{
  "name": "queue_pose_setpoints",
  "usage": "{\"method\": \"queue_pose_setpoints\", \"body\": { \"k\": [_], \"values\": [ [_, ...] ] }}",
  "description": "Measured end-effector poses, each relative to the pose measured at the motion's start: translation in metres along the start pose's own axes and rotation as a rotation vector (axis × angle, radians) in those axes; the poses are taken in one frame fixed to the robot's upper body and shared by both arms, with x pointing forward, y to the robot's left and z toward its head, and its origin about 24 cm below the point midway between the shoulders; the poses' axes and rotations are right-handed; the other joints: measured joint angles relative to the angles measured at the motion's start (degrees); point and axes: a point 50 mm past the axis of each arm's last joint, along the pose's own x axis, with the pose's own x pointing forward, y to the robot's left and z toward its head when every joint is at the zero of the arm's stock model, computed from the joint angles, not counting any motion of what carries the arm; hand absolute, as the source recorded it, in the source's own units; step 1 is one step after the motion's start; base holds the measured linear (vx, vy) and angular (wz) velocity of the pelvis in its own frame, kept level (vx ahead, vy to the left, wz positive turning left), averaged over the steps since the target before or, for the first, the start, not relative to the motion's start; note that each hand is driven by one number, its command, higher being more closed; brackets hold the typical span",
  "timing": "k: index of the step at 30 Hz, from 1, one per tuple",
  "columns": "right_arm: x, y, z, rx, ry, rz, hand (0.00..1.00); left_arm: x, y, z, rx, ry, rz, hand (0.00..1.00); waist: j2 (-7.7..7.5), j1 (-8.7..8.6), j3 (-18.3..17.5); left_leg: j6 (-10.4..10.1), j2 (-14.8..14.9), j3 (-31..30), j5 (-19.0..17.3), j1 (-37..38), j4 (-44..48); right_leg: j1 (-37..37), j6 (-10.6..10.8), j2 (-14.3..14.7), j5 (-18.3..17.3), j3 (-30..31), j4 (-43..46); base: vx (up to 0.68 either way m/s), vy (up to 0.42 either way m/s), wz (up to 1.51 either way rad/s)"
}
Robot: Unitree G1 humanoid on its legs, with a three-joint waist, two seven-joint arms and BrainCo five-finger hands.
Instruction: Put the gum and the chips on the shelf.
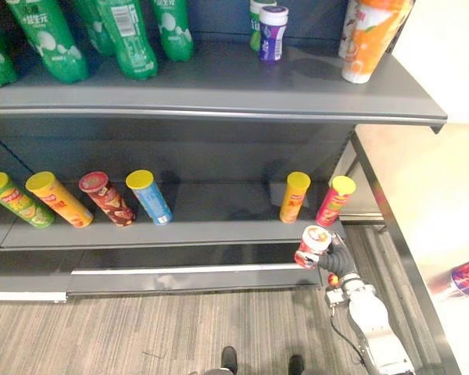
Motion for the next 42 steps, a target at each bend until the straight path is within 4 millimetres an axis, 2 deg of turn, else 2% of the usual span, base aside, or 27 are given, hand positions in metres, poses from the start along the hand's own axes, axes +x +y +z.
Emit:
{"method": "queue_pose_setpoints", "body": {
  "k": [4,9,12,13,20,25,28,35,38,41,42],
  "values": [
    [0.003,-0.001,0.003,-0.008,-0.011,0.002,1.0,0.0,0.001,-0.001,-0.011,0.006,0.004,0.0,0.0,-0.09,0.0,0.0,0.0,-0.2,0.0,0.0,0.0,0.1,0.0,0.0,0.0,-0.3,0.0,-0.01,-0.001,0.02],
    [0.012,-0.014,0.023,-0.05,-0.095,-0.006,1.0,0.0,0.002,0.0,-0.004,0.003,0.011,0.0,-0.05,-0.09,-0.5,0.0,-0.1,-1.5,0.0,0.0,0.0,0.9,0.0,-0.2,0.0,-1.7,-0.3,-0.01,-0.002,0.13],
    [0.019,-0.019,0.045,-0.027,-0.189,-0.008,1.0,0.0,0.003,-0.001,-0.005,0.007,0.013,0.0,-0.27,0.02,-0.9,0.0,-0.1,-1.7,0.0,0.0,0.0,1.1,0.0,-0.1,0.0,-1.9,-0.4,0.0,-0.002,0.02],
    [0.024,-0.022,0.061,-0.033,-0.254,-0.005,1.0,0.0,0.003,-0.001,-0.005,0.007,0.014,0.0,-0.32,0.01,-1.1,0.0,-0.1,-1.7,0.1,0.0,0.0,1.1,0.0,-0.1,0.0,-2.0,-0.5,0.0,0.0,0.0],
    [0.04,-0.031,0.105,-0.007,-0.425,-0.012,1.0,0.0,0.003,-0.001,-0.004,0.009,0.014,0.0,-0.73,0.04,-3.0,0.2,0.1,-1.9,0.2,0.1,0.0,1.5,-0.2,0.0,0.1,-2.2,-0.8,0.0,-0.001,0.01],
    [0.05,-0.035,0.132,-0.052,-0.521,0.0,1.0,0.0,0.004,-0.004,-0.002,0.017,0.015,0.0,-0.85,0.04,-4.4,0.1,0.4,-2.1,0.3,0.1,0.0,1.5,-0.5,0.3,0.3,-2.3,-0.8,0.0,0.0,0.0],
    [0.057,-0.033,0.155,-0.07,-0.6,0.013,1.0,0.0,0.004,-0.003,0.009,0.014,0.013,0.0,-0.9,-0.04,-4.5,-0.1,0.6,-2.9,0.6,0.0,0.0,1.6,-0.7,0.5,0.5,-2.6,-0.8,-0.05,-0.014,0.06],
    [0.076,-0.008,0.2,-0.086,-0.725,0.122,1.0,0.0,0.004,-0.001,0.08,0.006,0.0,0.0,-1.63,0.32,-5.7,-0.8,1.4,-3.1,1.3,-0.1,0.0,1.6,-1.4,1.3,0.8,-3.1,-0.9,-0.04,-0.018,0.02],
    [0.087,-0.011,0.218,-0.151,-0.751,0.114,1.0,0.001,0.004,0.002,0.114,-0.004,-0.009,0.0,-1.87,1.38,-6.0,-1.0,1.6,-3.1,1.5,-0.2,0.0,1.6,-1.5,1.6,0.9,-3.1,-0.9,-0.04,-0.016,0.0],
    [0.101,-0.014,0.231,-0.166,-0.75,0.081,1.0,0.001,0.004,0.002,0.138,-0.007,-0.014,0.0,-1.96,1.61,-6.0,-1.0,1.8,-3.3,1.8,-0.3,0.0,1.6,-1.6,1.7,0.9,-3.3,-0.9,-0.01,-0.005,0.01],
    [0.112,-0.016,0.235,-0.181,-0.723,0.06,1.0,0.001,0.003,0.002,0.152,-0.008,-0.018,0.0,-1.97,1.9,-6.0,-1.0,1.8,-3.4,1.9,-0.4,0.0,1.6,-1.7,1.9,1.0,-3.5,-0.9,-0.02,-0.02,0.06]
  ]
}}
